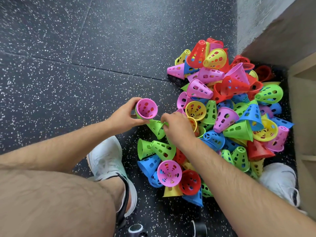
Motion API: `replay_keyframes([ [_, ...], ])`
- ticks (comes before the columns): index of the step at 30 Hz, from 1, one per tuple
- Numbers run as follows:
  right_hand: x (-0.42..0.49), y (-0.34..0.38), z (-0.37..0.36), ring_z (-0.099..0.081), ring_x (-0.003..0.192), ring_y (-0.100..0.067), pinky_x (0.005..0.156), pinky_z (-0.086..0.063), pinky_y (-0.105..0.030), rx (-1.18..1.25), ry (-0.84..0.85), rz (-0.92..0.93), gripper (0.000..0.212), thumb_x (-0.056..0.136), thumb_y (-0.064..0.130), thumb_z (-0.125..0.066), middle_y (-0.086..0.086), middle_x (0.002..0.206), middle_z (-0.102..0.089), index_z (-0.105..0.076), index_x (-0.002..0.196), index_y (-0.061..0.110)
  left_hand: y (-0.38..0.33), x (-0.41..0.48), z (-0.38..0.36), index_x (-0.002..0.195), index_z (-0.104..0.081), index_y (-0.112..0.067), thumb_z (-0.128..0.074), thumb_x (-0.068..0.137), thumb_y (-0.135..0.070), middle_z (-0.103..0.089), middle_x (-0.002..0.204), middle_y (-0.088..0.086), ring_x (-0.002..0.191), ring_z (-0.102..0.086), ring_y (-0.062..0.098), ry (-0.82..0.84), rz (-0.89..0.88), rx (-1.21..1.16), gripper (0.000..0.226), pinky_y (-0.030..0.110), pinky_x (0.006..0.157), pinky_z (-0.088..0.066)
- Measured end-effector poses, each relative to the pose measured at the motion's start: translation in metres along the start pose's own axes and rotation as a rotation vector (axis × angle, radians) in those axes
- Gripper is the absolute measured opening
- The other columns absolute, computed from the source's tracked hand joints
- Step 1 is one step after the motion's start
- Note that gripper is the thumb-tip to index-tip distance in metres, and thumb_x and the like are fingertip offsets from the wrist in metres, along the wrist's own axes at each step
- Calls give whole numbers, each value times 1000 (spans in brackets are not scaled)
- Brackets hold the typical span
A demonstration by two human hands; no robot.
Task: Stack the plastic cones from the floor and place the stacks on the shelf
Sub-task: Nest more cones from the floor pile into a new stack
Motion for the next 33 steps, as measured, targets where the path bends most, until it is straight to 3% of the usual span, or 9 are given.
replay_keyframes([
  [3, 7, -10, 6, -60, 91, -32, 83, -48, -43, 76, -93, 0, 15, 94, 16, -56, -6, 89, -70, -70, 99, 18, 1, 2, 0, 134, -48, -30, -91, 77, -14, -62, 128, -15, 108, -61, -14, 13, 4, -22, 73, 11, 88, -53],
  [5, 11, -19, 19, -61, 84, -28, 77, -50, -42, 182, -179, 1, 13, 94, 16, -56, -3, 85, -70, -69, 97, 16, 3, 3, -1, 134, -48, -32, -92, 76, -13, -62, 129, -17, 113, -61, -10, 25, 6, -23, 75, 14, 93, -53],
  [9, 17, -31, 50, -56, 71, -1, 74, -48, -28, 510, -281, -90, 16, 95, 17, -62, 18, 77, -61, -69, 109, 19, 6, 5, -1, 134, -49, -37, -94, 75, -17, -63, 130, -19, 122, -62, 3, 42, 9, -9, 77, 23, 102, -52],
  [14, 23, -19, 68, -59, 75, 3, 78, -55, -31, 672, -375, -122, 16, 95, 17, -62, 15, 81, -65, -70, 109, 20, 3, 7, -4, 135, -50, -33, -92, 77, -13, -63, 131, -15, 121, -63, 3, 63, 2, -43, 75, 17, 98, -53],
  [20, 23, 7, 34, -62, 93, -17, 92, -49, -38, 416, -98, -18, 27, 96, 30, -63, 0, 106, -65, -68, 119, 18, 3, 6, -6, 131, -50, -33, -92, 76, -9, -64, 130, -13, 116, -62, -5, 51, -5, -61, 73, 14, 94, -51],
  [23, 11, 5, 24, -61, 95, -17, 90, -49, -37, 386, -69, -14, 30, 96, 30, -61, 2, 111, -62, -61, 125, 20, 6, 5, -7, 133, -50, -30, -92, 76, -10, -64, 130, -13, 117, -63, -2, 55, -9, -60, 74, 17, 97, -51],
  [27, -9, 6, 20, -55, 88, -17, 81, -48, -40, 311, -120, 68, 9, 92, 26, -62, 4, 91, -61, -61, 95, 18, 8, 1, -7, 135, -50, -28, -92, 76, -9, -63, 133, -9, 120, -63, 5, 63, -25, -51, 75, 21, 102, -52],
  [29, -19, 16, 12, -54, 90, -18, 83, -48, -42, 246, -40, 189, 10, 89, 29, -65, 3, 90, -63, -65, 91, 20, 9, 1, -7, 136, -49, -27, -91, 77, -8, -63, 133, -7, 120, -63, 6, 63, -31, -50, 76, 22, 102, -52],
  [33, -37, 42, -14, -53, 113, -21, 100, -43, -40, 88, 211, 374, 40, 85, 39, -69, 6, 122, -63, -65, 124, 29, 9, 1, -6, 137, -49, -24, -92, 77, -11, -63, 131, -6, 121, -61, 6, 66, -39, -37, 75, 20, 100, -51],
])
Point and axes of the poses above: each hand's wrist, its own x-axis towards the middle knuckle, its own z-axis out of the back of the hand, y = z × x, the point moved 5 cm from there along x, towards the middle knuckle
